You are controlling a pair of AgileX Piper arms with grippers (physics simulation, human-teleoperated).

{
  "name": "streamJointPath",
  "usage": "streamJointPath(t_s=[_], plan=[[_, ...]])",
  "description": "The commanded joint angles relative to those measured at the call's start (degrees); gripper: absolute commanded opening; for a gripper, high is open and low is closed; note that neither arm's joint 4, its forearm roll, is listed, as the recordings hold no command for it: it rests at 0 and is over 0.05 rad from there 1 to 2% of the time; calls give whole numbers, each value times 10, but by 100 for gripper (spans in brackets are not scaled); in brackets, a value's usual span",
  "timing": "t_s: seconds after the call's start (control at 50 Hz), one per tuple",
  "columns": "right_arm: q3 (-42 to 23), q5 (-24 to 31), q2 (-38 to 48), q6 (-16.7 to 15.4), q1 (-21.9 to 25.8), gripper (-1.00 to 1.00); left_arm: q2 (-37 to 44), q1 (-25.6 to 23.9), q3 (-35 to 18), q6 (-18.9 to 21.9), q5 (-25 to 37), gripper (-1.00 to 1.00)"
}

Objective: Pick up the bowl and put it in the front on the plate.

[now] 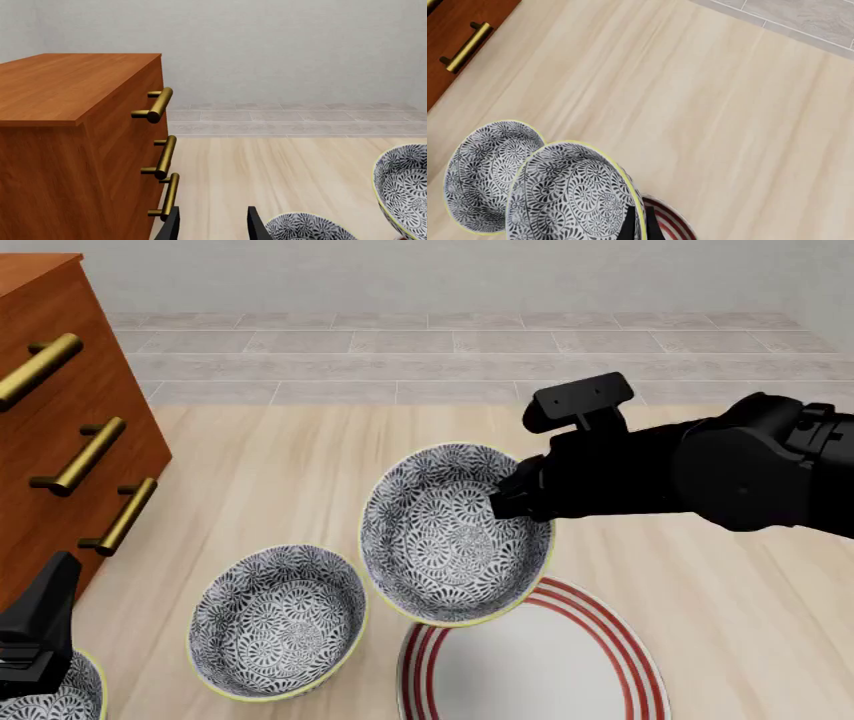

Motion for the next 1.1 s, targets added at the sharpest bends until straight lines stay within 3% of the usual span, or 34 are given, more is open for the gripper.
streamJointPath(t_s=[0.02,0.42,1.1], plan=[[21,15,-34,5,1,-100,0,0,0,0,0,100],[45,58,-85,13,12,-100,0,0,0,0,0,100],[120,77,-158,41,8,-100,0,0,0,0,0,100]])
